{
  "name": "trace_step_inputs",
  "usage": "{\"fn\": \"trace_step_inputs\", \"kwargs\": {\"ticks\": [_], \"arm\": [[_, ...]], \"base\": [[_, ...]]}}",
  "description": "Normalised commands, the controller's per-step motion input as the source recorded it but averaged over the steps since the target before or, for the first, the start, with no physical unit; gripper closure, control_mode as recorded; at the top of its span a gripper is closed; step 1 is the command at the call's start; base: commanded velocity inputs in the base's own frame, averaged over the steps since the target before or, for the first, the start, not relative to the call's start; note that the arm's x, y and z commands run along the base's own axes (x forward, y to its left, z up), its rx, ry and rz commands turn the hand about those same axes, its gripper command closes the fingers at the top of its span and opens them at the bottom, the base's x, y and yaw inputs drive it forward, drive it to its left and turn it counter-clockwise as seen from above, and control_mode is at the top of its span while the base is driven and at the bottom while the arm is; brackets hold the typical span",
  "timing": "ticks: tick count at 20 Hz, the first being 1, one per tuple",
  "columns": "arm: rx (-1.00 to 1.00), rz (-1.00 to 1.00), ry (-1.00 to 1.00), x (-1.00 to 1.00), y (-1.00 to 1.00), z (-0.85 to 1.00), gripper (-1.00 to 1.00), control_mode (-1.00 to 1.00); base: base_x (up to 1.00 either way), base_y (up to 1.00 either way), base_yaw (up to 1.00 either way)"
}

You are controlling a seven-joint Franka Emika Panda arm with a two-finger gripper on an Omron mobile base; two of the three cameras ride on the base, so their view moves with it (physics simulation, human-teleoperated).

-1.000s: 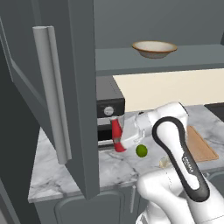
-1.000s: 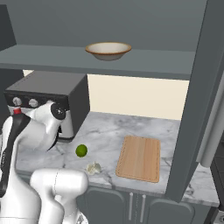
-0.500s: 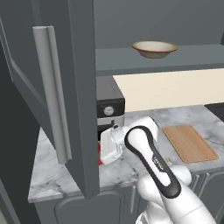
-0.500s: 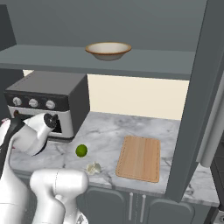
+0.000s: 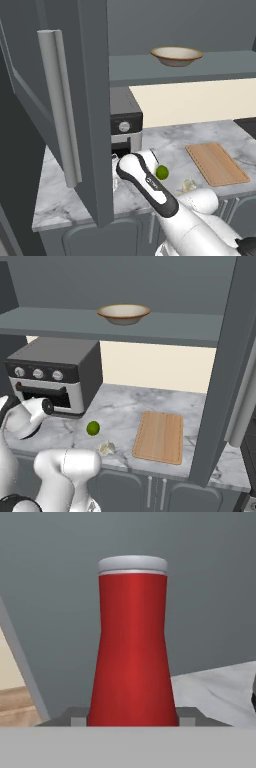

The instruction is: Open the cabinet. Place the bowl and condiment on the counter. Then place the lime and garlic on the cutting board.

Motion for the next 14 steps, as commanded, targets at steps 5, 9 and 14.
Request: {"fn": "trace_step_inputs", "kwargs": {"ticks": [5, 9, 14], "arm": [[0.09, 0.00, 0.01, 0.34, 0.60, -0.24, 1.00, -1.00], [0.12, 0.01, 0.01, 0.23, 0.20, -0.34, 1.00, -1.00], [0.06, 0.02, 0.01, 0.31, 0.10, -0.39, 1.00, -1.00]], "base": [[0.00, 0.00, 0.00], [0.00, 0.00, 0.00], [0.00, 0.00, 0.00]]}}
